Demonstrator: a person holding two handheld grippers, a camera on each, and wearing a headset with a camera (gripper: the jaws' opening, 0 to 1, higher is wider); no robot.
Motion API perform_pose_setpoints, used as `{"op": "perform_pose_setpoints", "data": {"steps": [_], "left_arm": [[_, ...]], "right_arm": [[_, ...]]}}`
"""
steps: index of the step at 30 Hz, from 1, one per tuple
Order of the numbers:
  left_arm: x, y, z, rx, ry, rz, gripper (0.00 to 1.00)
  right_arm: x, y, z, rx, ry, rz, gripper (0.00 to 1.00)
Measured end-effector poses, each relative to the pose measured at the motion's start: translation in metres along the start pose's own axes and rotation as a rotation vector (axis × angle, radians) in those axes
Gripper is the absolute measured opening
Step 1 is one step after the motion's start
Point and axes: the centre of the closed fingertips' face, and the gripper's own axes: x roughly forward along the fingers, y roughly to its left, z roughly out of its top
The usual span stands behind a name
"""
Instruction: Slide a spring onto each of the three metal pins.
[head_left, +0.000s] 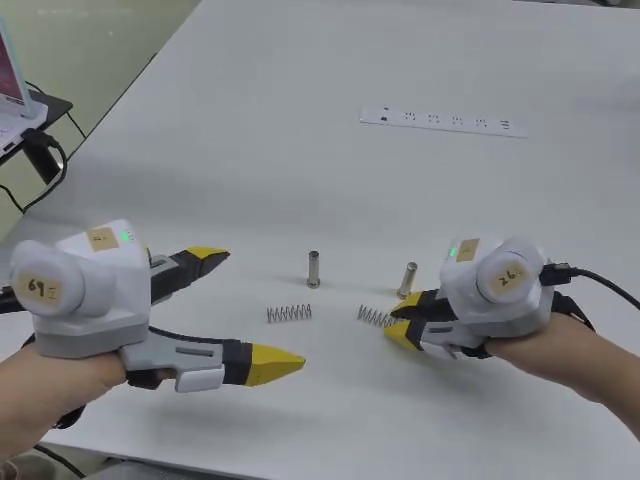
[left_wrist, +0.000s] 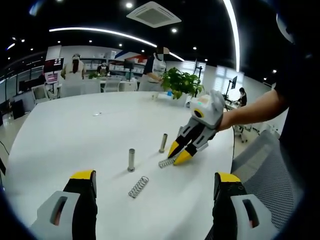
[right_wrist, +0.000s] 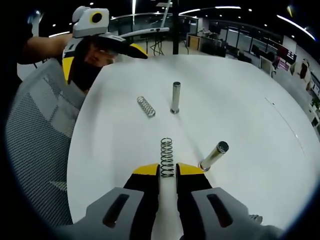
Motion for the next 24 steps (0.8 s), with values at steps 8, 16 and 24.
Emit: {"op": "perform_pose_setpoints", "data": {"steps": [8,16,24], "left_arm": [[0.000,-0.003,0.000,0.003,0.000,-0.008,0.95],[0.000,-0.005,0.003,0.012,-0.002,-0.014,0.95],[0.005,-0.013,0.014,0.034,-0.020,-0.038,0.95]], "right_arm": [[-0.001,0.002,-0.002,-0.047,0.007,0.000,0.09],[-0.020,0.001,0.004,-0.089,-0.009,0.012,0.08],[-0.041,0.001,0.008,-0.153,0.002,0.022,0.08]]}}
